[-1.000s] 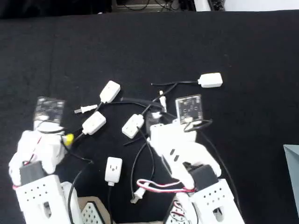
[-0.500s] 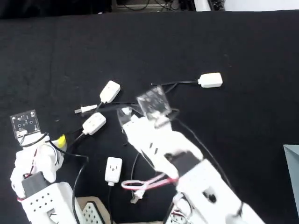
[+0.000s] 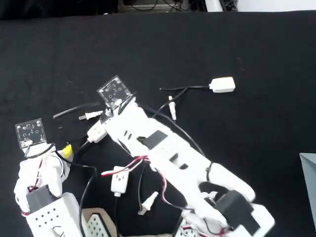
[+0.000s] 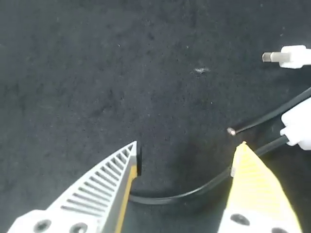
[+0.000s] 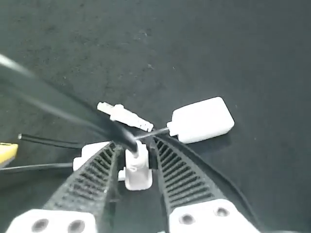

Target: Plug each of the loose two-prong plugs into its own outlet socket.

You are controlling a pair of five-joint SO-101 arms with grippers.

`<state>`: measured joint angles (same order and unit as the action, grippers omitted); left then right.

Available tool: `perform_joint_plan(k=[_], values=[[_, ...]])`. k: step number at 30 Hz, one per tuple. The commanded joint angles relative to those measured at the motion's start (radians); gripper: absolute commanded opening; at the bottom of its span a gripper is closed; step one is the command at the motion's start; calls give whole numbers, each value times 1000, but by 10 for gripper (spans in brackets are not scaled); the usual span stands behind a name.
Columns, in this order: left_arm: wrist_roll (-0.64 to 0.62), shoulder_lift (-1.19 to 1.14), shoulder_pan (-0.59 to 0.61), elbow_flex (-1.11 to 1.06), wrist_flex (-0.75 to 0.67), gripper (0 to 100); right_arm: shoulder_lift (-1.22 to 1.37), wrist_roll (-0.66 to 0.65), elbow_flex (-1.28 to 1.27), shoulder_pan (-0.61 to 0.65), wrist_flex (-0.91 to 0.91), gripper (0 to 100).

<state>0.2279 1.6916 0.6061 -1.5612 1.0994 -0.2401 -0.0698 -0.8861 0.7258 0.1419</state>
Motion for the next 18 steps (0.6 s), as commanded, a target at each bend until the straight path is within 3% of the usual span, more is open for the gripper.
perform_joint_plan(k=[1, 9, 18], values=[[-9, 23, 24, 5, 6, 310, 54, -26, 53, 15, -95, 12], [-9, 31, 25, 4, 6, 310, 196, -28, 64, 17, -215, 12], [-9, 31, 24, 4, 6, 310, 252, -28, 97, 48, -212, 12]])
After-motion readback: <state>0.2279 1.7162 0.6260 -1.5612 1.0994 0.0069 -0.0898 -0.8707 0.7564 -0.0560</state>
